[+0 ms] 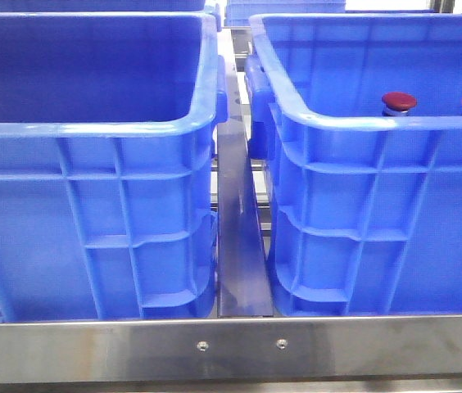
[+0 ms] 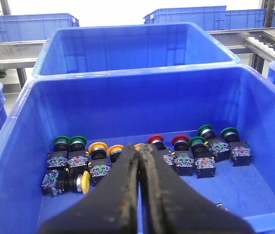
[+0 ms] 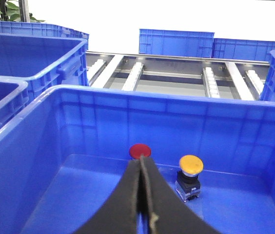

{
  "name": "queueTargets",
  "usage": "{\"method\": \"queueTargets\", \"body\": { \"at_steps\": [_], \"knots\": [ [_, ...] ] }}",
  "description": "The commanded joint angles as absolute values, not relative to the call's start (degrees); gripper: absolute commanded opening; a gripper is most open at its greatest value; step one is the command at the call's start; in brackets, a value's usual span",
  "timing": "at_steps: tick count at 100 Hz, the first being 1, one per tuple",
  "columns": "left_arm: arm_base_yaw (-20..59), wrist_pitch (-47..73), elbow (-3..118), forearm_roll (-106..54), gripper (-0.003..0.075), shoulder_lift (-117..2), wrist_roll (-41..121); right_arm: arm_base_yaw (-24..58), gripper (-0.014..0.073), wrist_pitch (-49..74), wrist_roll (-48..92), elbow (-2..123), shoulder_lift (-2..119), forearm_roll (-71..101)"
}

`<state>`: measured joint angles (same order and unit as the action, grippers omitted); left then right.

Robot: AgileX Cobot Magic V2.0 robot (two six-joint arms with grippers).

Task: Pick red and yellow buttons and place in box

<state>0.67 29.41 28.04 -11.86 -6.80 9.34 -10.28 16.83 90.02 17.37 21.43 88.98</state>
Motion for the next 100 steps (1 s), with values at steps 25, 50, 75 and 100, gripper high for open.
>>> {"method": "queueTargets", "body": {
  "at_steps": [25, 50, 75, 100],
  "knots": [
    [0.6, 25.5, 29.3, -12.4, -0.0019, -7.5, 8.9, -10.6, -0.0067, 17.0, 90.2, 19.0, 21.7, 91.0],
    [0.6, 25.5, 29.3, -12.4, -0.0019, -7.5, 8.9, -10.6, -0.0067, 17.0, 90.2, 19.0, 21.7, 91.0],
    [0.6, 25.5, 29.0, -12.4, -0.0019, -7.5, 8.9, -10.6, -0.0067, 17.0, 90.2, 19.0, 21.7, 91.0],
    [0.6, 17.7, 21.4, 0.0, -0.0019, -6.1, -1.5, -10.6, -0.0067, 17.0, 90.2, 19.0, 21.7, 91.0]
  ]
}}
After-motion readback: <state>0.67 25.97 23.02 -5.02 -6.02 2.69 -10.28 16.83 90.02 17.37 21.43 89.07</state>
